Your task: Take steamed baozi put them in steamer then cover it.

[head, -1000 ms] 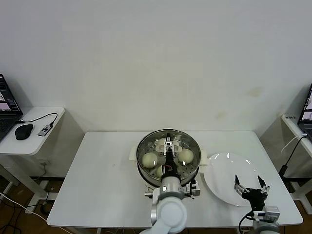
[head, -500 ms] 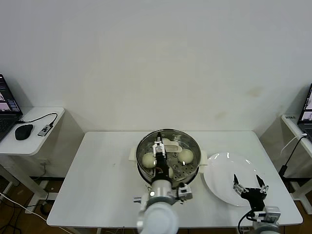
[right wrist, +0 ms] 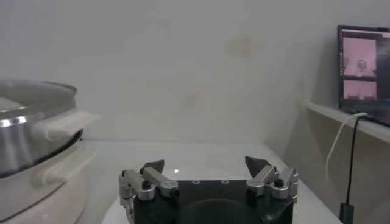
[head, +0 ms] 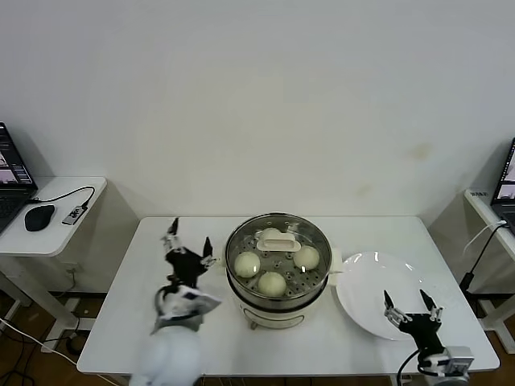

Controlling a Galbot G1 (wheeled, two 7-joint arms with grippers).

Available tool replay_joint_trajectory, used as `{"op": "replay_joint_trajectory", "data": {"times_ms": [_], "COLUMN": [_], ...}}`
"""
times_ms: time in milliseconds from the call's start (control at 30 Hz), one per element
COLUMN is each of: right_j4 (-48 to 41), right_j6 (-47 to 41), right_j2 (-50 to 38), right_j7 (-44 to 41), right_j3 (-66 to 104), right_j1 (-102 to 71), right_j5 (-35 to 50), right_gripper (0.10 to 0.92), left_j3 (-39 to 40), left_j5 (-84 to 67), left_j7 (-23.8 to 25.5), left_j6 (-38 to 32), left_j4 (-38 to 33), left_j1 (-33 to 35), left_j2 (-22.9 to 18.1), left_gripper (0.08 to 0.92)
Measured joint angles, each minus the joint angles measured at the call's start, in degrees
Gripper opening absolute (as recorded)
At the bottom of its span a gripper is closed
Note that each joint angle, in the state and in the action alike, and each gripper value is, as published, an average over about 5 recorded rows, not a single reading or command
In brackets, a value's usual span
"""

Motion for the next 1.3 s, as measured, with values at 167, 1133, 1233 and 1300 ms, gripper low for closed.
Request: {"op": "replay_joint_trajectory", "data": {"times_ms": [167, 1133, 1233, 1300], "right_j4": [-0.58, 3.87, 3.88, 3.96], "right_j6": [0.47, -4.13, -4.03, -3.94], "right_j2": [-1.84, -7.02, -6.8, -6.6], "right_j7": [0.28, -0.01, -0.05, -0.04], "right_j3": [-1.65, -5.09, -5.09, -5.07], "right_j1": [-0.68, -2.93, -2.89, -2.81], "right_j5": [1.34, 4.74, 4.68, 4.51], "right_gripper": [0.823, 0.823, 0.823, 0.823], "left_j3": [-6.57, -17.68, -18.05, -18.22], "left_j5": [-14.37, -42.7, -43.27, -43.54], "left_j7": [-2.66, -4.45, -4.5, -4.53], "left_j6": [-9.11, -19.84, -20.1, -20.26], "left_j4": [1.82, 5.56, 5.64, 5.52], "left_j1": [5.8, 21.23, 21.57, 21.73], "left_j2": [0.3, -1.56, -1.67, -1.75], "left_gripper": [0.823, 0.823, 0.823, 0.823]}}
